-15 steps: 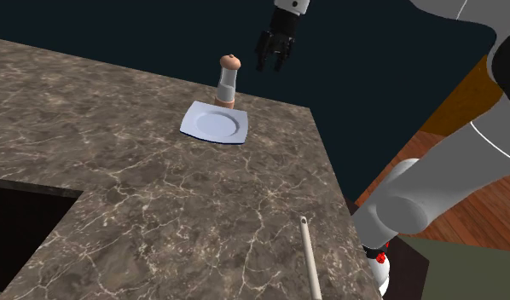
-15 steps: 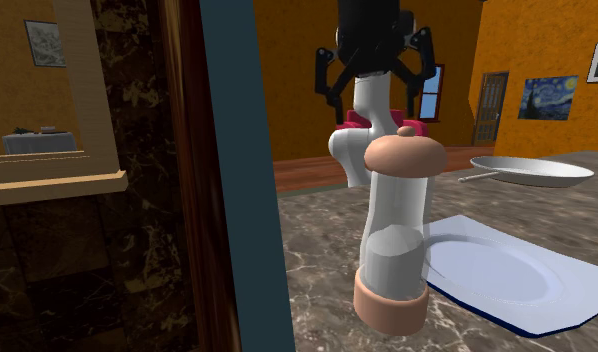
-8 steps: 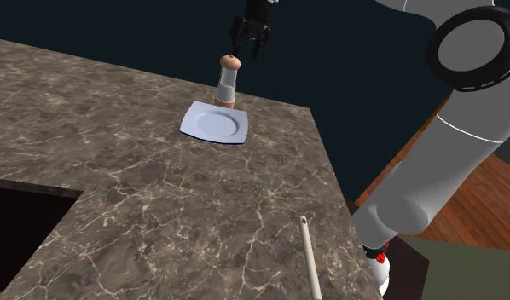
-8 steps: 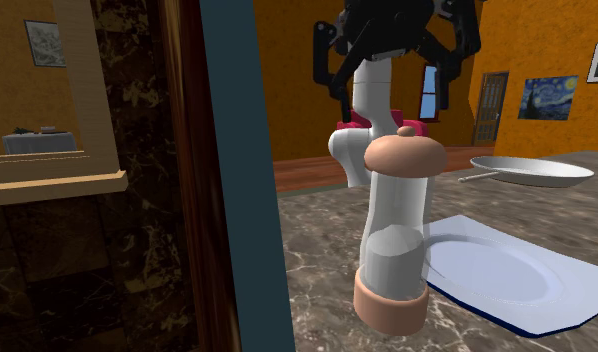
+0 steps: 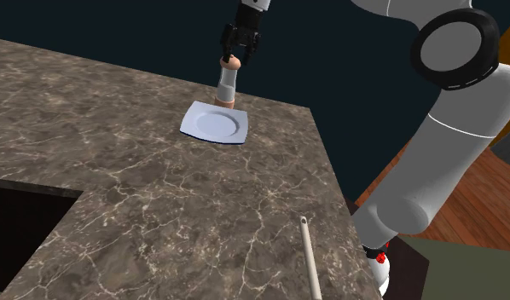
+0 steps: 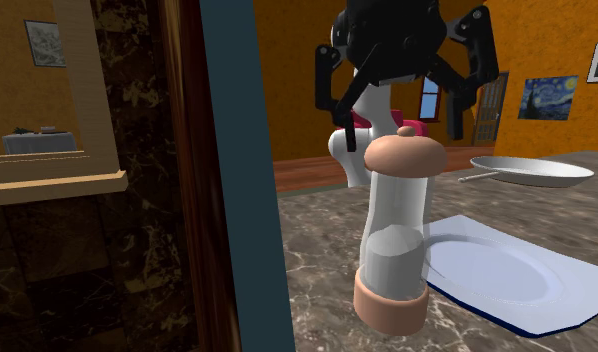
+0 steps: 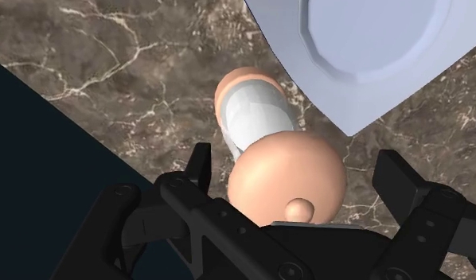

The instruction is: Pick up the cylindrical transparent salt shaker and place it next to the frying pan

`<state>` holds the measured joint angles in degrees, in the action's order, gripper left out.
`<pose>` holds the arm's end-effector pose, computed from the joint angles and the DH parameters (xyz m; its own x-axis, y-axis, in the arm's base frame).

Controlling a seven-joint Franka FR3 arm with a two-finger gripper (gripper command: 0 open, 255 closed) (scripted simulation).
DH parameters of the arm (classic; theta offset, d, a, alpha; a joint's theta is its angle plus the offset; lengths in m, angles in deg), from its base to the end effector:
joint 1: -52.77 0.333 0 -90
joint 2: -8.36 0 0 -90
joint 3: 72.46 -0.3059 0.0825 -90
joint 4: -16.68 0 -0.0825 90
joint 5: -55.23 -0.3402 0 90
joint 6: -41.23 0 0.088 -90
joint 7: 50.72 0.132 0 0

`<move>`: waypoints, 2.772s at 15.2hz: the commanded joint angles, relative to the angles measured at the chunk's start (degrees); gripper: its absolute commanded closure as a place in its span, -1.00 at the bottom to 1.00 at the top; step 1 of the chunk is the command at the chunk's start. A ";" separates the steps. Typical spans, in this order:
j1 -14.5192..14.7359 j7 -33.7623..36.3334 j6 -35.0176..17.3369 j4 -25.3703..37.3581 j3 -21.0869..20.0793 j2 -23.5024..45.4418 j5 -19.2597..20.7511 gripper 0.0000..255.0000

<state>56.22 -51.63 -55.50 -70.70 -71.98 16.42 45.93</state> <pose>0.5604 0.0489 0.5458 0.9985 0.0487 0.0235 0.0518 -0.9859 -0.1594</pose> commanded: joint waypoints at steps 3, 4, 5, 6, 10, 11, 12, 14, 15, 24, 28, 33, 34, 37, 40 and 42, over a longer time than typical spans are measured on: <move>0.09 -0.08 -1.37 -1.58 -0.06 -0.24 -0.02 -1.00; 0.09 -0.08 -1.37 -1.58 -0.06 -0.24 -0.02 -1.00; 0.09 -0.08 -1.37 -1.58 -0.06 -0.24 -0.02 -1.00; 0.09 -0.08 -1.37 -1.58 -0.06 -0.24 -0.02 -1.00; 0.09 -0.09 -1.36 -1.57 -0.06 -0.24 -0.02 1.00; 0.09 -0.08 -1.36 -1.59 -0.06 -0.26 -0.02 1.00; 0.09 -0.08 -1.35 -1.58 -0.06 -0.25 -0.02 1.00; 0.09 -0.08 -1.36 -1.59 -0.06 -0.26 -0.02 1.00; 0.09 -0.09 -1.37 -1.61 -0.06 -0.27 -0.02 1.00; -0.01 0.59 3.51 4.22 -0.03 0.63 0.04 1.00; -0.08 1.06 6.94 8.62 -0.01 1.58 0.05 1.00; -0.19 1.68 11.50 14.92 0.00 3.27 -0.01 1.00; -0.22 1.82 12.47 16.31 0.00 3.69 -0.02 1.00; -0.31 2.24 15.49 20.83 0.00 5.16 -0.10 1.00; 0.15 3.00 15.98 19.53 -0.24 3.26 -0.03 1.00; 1.12 4.16 13.88 12.46 -0.78 -1.93 0.14 1.00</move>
<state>56.94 -47.96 -40.72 -54.87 -72.54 17.06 46.01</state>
